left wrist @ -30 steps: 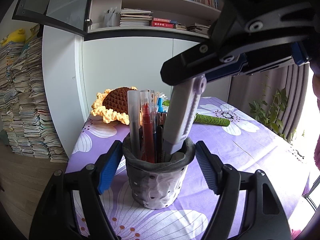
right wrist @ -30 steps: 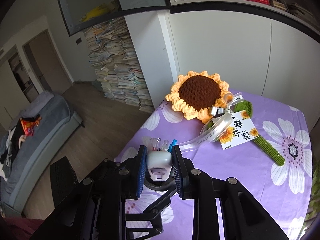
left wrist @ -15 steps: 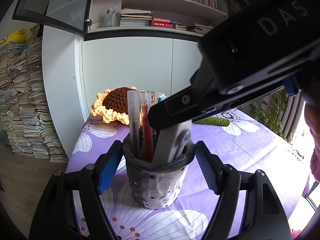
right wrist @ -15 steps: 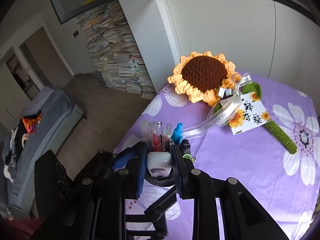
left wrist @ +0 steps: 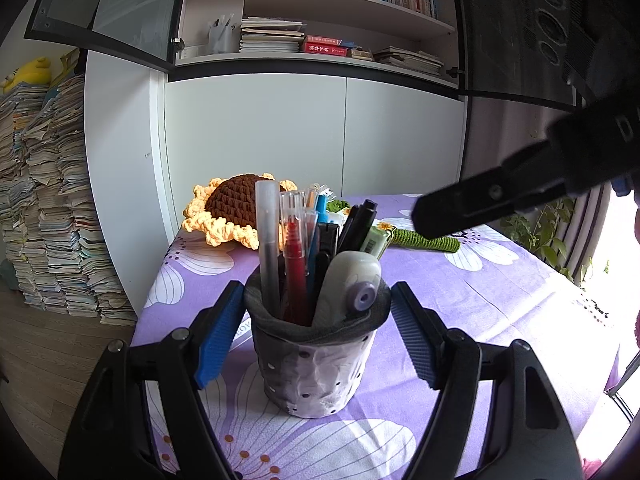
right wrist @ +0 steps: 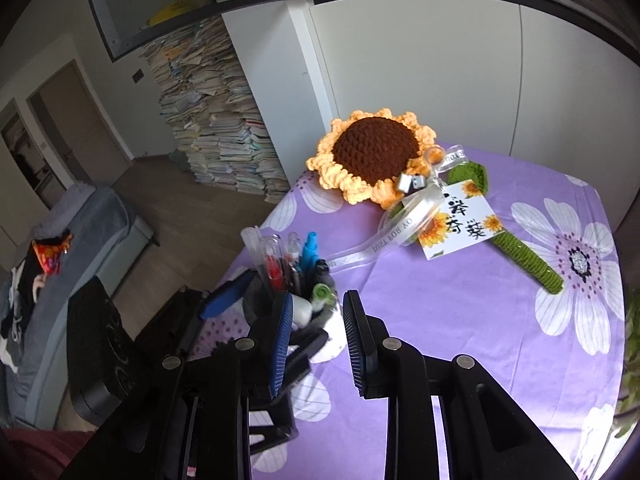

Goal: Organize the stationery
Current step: 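Open the right gripper and withdraw it from the cup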

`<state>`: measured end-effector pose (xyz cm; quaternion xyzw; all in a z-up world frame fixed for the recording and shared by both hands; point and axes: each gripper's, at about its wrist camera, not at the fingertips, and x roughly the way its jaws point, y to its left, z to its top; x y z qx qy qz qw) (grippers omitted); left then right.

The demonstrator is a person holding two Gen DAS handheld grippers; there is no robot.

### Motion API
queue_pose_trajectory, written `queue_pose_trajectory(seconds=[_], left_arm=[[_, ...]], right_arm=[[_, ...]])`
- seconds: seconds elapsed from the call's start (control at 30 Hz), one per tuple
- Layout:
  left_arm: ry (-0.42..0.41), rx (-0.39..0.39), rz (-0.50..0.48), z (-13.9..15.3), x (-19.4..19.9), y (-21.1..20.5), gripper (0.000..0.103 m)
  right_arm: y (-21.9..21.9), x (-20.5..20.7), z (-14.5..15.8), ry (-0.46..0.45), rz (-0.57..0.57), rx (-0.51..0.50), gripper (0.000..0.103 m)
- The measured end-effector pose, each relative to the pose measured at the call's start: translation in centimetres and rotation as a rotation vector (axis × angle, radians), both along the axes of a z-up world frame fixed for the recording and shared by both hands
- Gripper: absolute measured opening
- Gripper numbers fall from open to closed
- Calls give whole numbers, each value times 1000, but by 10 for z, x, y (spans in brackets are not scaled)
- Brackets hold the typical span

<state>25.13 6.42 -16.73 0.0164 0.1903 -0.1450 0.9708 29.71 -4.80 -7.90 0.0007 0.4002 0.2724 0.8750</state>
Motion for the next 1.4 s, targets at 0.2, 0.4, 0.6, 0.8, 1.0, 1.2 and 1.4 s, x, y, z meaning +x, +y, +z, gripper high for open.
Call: queue_pose_trajectory(seconds=[0.2, 0.4, 0.6, 0.8, 1.0, 1.2, 1.4], left_arm=[[0, 0, 0, 0, 0, 0, 73], [4, -2, 2, 0, 0, 1, 74], [5, -3, 5, 0, 0, 2, 74], [10, 3, 16, 1, 2, 2, 74], [21, 65, 53, -2, 3, -6, 75], [83, 78, 70, -7, 12, -5, 75], [115, 87, 98, -11, 20, -9, 76]], right_arm=[[-22, -22, -11, -118, -59, -87, 27], [-36, -27, -22, -111, -93, -55, 27], [-41, -32, -27, -137, -149, -71, 28], [-39, -43, -29, -211, -227, -122, 28], [-46, -52, -34, -197, -217, -114, 28], [-64, -56, -42, -192, -246, -71, 28], [-87, -49, -52, -158, -270, -25, 28]])
